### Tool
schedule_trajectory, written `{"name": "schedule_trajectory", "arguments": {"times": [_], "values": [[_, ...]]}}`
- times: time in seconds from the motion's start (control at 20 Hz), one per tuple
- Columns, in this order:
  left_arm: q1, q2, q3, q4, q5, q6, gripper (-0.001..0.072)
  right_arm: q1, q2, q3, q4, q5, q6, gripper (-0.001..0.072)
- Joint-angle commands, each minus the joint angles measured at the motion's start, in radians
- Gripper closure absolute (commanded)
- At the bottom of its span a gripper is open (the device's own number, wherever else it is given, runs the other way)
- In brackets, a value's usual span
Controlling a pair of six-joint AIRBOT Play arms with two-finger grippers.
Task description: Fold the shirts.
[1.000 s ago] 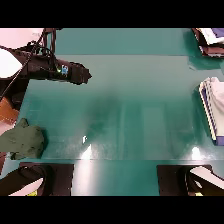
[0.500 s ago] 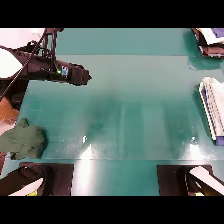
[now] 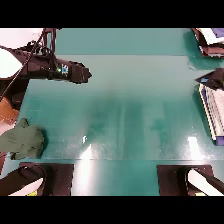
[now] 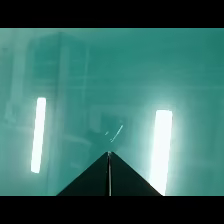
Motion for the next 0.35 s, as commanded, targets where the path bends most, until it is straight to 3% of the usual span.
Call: {"name": "schedule_trajectory", "arguments": {"times": [0.0, 0.3], "values": [[-0.001, 0.000, 0.000, 0.000, 0.044, -0.001, 0.0681, 0.162, 0.001, 0.001, 0.008, -0.047, -0.002, 0.0699], [-0.001, 0.000, 0.000, 0.000, 0.079, -0.001, 0.0681, 0.184, 0.001, 0.001, 0.009, -0.023, -0.002, 0.0699]]}}
